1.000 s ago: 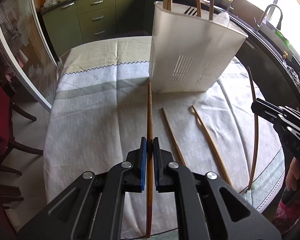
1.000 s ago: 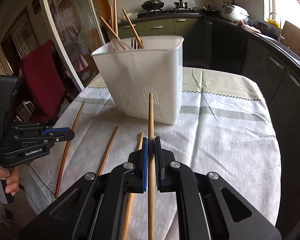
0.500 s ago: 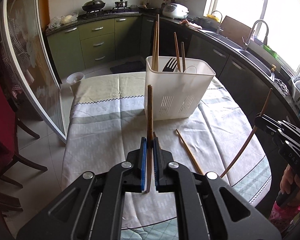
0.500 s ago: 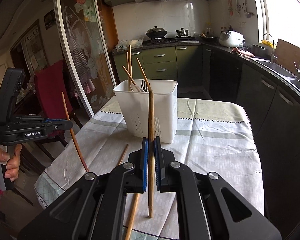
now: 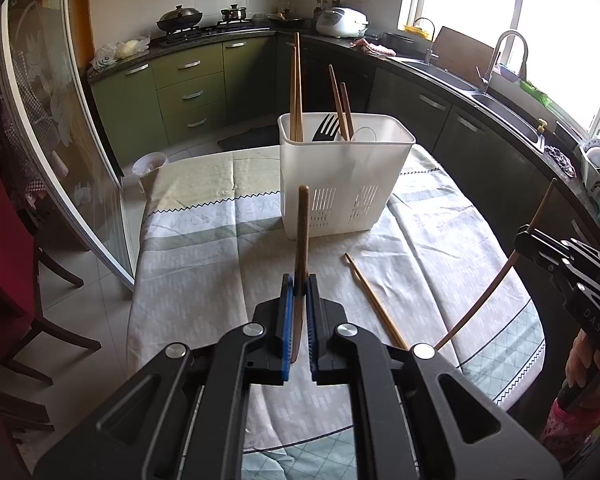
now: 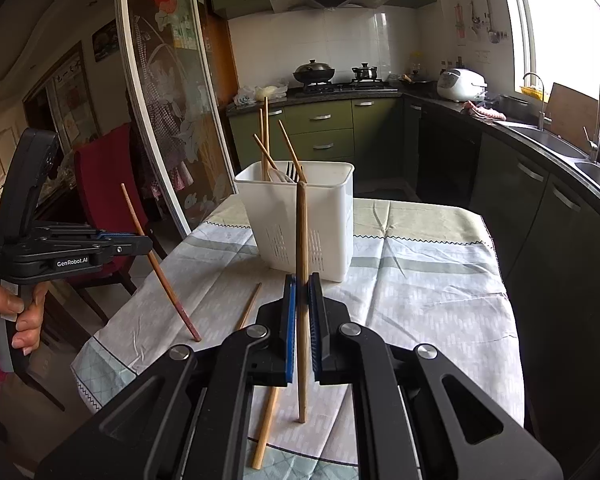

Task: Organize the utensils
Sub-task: 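Lift both chopsticks and carry them over the white caddy, then lower both chopsticks into the caddy and open both grippers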

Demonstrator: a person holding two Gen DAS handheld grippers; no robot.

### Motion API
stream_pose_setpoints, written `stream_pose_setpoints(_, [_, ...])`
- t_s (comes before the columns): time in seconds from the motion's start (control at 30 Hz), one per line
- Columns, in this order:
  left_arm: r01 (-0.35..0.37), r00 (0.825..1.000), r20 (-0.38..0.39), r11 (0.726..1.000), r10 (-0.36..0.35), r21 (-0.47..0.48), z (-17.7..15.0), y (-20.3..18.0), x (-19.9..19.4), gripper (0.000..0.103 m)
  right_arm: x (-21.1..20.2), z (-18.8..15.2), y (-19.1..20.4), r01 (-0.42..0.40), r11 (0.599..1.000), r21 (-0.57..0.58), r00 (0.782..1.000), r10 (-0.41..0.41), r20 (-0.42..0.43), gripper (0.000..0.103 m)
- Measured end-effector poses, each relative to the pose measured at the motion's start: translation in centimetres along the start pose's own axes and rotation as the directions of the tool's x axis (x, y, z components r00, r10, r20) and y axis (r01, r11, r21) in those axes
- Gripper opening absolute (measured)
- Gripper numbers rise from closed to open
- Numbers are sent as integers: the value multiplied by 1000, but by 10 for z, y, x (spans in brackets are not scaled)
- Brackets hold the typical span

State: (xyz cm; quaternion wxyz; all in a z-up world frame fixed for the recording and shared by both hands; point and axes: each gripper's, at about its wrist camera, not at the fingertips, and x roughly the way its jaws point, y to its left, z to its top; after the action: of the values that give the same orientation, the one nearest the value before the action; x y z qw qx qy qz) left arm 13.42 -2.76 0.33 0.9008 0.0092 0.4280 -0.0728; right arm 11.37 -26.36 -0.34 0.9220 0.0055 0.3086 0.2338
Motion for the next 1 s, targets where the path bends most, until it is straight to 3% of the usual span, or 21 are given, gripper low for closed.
stream_pose_setpoints(0.27, [11, 1000, 12, 1000, -11, -5, 6, 1, -7, 6, -5, 6, 2, -11, 1000, -13, 1000, 12, 6, 7])
stream_pose_setpoints(0.43, [27, 998, 57, 1000, -27, 8, 26, -2, -30, 6, -19, 39, 7, -23, 999, -33, 998, 25, 63, 7])
stream_pose_setpoints(0.57, [18, 990, 136, 999, -23, 33, 60, -8, -58, 6, -34, 78, 12, -41, 998, -49, 990, 47, 132, 7])
stream_pose_setpoints(0.7, [8, 972, 233, 999, -17, 39, 102, -12, -83, 6, -44, 120, 7, -49, 999, -25, 971, 53, 234, 7])
stream_pose_setpoints(0.8, [19, 955, 296, 999, -28, 34, 132, -14, -93, 6, -49, 150, 1, -39, 999, -6, 944, 38, 328, 7])
stream_pose_setpoints(0.9, [9, 938, 346, 999, -20, 34, 157, -19, -92, 6, -45, 175, -5, -3, 1000, -1, 915, 3, 403, 7])
stream_pose_setpoints(1.0, [-8, 934, 357, 1000, -3, 29, 172, -19, -73, 6, -22, 190, -8, 38, 999, -6, 907, -32, 420, 7])
